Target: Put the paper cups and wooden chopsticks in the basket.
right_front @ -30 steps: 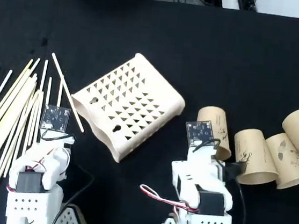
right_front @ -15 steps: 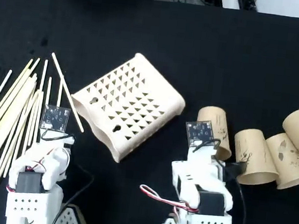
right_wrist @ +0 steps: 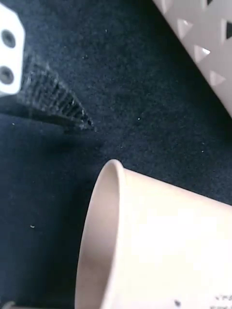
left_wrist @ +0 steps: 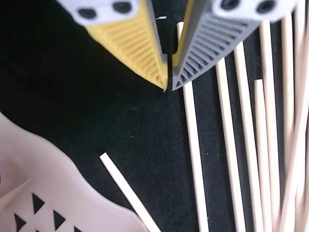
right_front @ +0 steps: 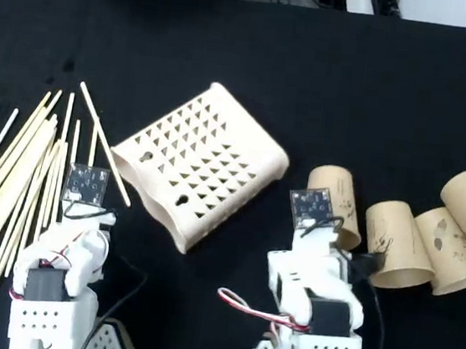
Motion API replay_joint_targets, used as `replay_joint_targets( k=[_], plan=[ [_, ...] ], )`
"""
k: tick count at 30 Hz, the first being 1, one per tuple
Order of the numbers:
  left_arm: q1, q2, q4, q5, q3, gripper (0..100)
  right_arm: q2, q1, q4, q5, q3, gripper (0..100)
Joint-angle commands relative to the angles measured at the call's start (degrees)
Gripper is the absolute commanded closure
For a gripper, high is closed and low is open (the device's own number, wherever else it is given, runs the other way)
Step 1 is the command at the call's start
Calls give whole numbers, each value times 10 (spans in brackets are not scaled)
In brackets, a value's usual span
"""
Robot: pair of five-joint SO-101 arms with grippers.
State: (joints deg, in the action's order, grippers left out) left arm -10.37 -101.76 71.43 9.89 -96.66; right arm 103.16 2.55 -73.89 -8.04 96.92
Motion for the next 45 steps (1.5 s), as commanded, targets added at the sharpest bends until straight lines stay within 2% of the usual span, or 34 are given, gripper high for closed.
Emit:
replay_joint_targets(
  k=[1, 8, 17, 20, 24, 29, 31, 35, 37, 41, 45],
  plan=[
    [7, -5, 4, -4, -7, 970, 41, -9, -3, 4, -4, 349],
    [7, -5, 4, -4, -7, 970, 41, -8, 10, 5, -4, 349],
    [7, -5, 4, -4, -7, 970, 41, -7, 280, 5, -7, 349],
    [7, -5, 4, -4, -7, 970, 41, 4, 317, 5, -4, 349],
    [7, -5, 4, -4, -7, 970, 41, 32, 246, 2, -4, 349],
    [7, -5, 4, -4, -7, 970, 41, 27, 107, 1, -4, 349],
    [7, -5, 4, -4, -7, 970, 42, 7, 79, 0, -6, 349],
    [7, -5, 4, -4, -7, 970, 40, -68, 85, -3, -14, 351],
    [7, -5, 4, -4, -7, 970, 40, -89, 93, -47, -25, 351],
    [7, -5, 4, -4, -7, 970, 40, -84, 90, -189, -48, 351],
    [7, -5, 4, -4, -7, 970, 37, -47, 88, -208, -49, 352]
  ],
)
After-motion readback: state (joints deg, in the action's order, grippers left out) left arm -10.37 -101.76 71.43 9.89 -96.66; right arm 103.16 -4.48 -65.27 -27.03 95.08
